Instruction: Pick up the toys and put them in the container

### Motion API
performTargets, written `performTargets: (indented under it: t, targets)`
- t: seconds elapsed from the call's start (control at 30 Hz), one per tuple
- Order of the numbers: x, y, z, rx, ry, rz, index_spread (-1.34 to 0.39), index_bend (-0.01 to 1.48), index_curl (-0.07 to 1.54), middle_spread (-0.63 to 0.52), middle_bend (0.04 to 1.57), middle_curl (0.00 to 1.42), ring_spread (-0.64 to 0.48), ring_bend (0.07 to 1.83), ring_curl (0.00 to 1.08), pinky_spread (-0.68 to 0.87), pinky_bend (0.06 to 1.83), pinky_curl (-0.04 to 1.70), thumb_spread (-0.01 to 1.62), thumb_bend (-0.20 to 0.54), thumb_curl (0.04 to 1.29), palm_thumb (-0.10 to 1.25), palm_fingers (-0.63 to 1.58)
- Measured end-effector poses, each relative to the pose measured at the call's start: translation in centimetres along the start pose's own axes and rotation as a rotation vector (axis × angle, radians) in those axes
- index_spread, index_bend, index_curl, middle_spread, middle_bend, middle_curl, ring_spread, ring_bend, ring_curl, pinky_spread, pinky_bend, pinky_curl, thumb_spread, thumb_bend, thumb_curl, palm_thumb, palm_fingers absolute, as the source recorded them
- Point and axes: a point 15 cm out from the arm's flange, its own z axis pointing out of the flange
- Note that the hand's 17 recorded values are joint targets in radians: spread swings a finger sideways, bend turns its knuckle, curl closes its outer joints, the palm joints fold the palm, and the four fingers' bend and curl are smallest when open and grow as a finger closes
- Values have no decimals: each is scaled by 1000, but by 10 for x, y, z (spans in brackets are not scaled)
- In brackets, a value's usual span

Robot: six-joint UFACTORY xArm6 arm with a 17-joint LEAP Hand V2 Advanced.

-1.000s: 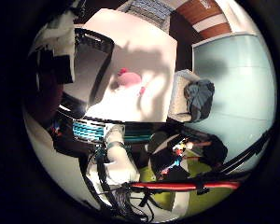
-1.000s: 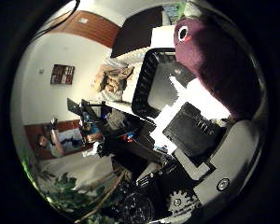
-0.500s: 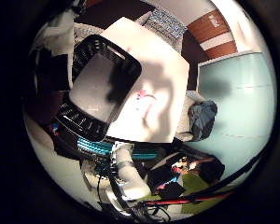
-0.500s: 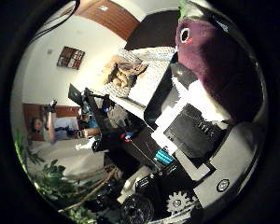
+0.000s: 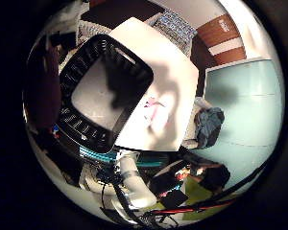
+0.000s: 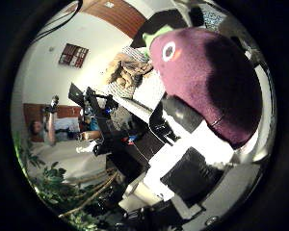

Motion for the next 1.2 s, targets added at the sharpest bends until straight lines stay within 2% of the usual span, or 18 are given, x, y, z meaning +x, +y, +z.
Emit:
performTargets:
  t: [0.1,0.37,0.57,0.93,1.2]
  targets:
    - [7,2,14,-13,4,8,-463,213,539,-181,556,637,-192,1009,471,-108,840,657,1214,-17,423,659,271]
    - [47,7,19,-14,20,73,-420,162,408,-112,482,518,-114,948,402,148,774,590,1200,-17,396,657,242]
    - [85,26,15,-2,31,139,-407,171,353,-107,486,471,-102,938,369,204,757,551,1194,-18,387,652,257]
    - [197,54,0,24,63,360,-381,175,326,-97,457,411,-49,871,303,310,706,461,1189,-16,385,678,260]
    - [239,103,52,-87,35,472,-351,181,332,-54,382,370,48,716,235,454,688,396,1184,-17,384,690,191]
